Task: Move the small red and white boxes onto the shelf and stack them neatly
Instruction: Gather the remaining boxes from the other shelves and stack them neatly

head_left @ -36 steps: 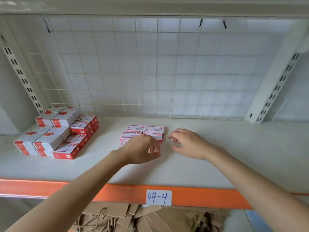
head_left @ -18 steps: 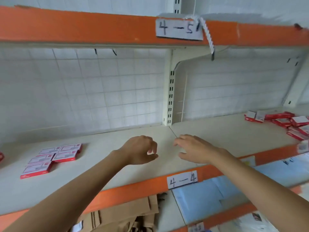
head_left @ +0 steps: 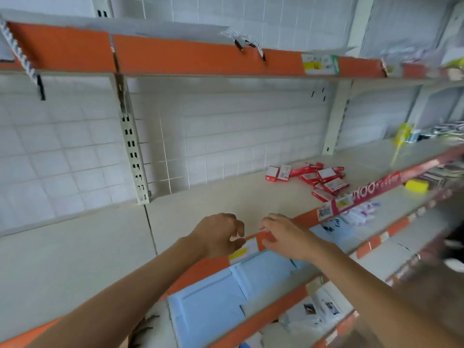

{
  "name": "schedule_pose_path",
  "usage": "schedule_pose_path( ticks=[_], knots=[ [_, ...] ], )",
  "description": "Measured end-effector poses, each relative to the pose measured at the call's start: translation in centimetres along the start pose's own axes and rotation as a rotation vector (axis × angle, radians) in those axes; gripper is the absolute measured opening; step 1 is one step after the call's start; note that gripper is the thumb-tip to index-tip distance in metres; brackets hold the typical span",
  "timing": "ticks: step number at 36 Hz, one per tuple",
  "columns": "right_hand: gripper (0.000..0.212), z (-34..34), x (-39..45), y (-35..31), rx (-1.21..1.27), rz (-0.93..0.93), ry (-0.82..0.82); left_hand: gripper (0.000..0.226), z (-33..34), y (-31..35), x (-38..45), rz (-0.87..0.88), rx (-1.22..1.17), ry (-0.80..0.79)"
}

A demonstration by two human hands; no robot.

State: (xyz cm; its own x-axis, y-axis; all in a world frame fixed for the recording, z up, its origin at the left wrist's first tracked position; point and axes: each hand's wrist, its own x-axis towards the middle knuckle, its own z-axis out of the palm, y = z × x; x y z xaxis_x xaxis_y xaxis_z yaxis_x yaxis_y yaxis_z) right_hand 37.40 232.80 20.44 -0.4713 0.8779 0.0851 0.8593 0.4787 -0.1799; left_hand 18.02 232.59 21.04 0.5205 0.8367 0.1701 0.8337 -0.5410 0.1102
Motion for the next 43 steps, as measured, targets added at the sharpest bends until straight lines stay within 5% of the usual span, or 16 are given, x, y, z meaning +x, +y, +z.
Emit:
schedule_pose_path(
  ticks=[20, 24, 31, 43],
  knots=[
    [0.026, -3.3, 6.5, 21.7, -0.111, 0.3, -0.038, 0.021, 4.5, 2.9, 20.0, 0.052, -0.131, -0.079],
    [0.013, -3.2, 7.5, 24.1, -0.111, 0.273, -0.048, 0.021, 5.0, 3.3, 21.4, 0.02, -0.116, -0.066],
    [0.041, -3.8, 8.3, 26.9, -0.106, 0.213, -0.109, 0.018, 5.6, 5.4, 23.1, -0.073, -0.12, -0.02],
    [0.036, -2.8, 10.3, 25.2, -0.147, -0.187, -0.137, 0.017, 6.6, 8.3, 18.9, -0.388, -0.114, 0.098]
  ],
)
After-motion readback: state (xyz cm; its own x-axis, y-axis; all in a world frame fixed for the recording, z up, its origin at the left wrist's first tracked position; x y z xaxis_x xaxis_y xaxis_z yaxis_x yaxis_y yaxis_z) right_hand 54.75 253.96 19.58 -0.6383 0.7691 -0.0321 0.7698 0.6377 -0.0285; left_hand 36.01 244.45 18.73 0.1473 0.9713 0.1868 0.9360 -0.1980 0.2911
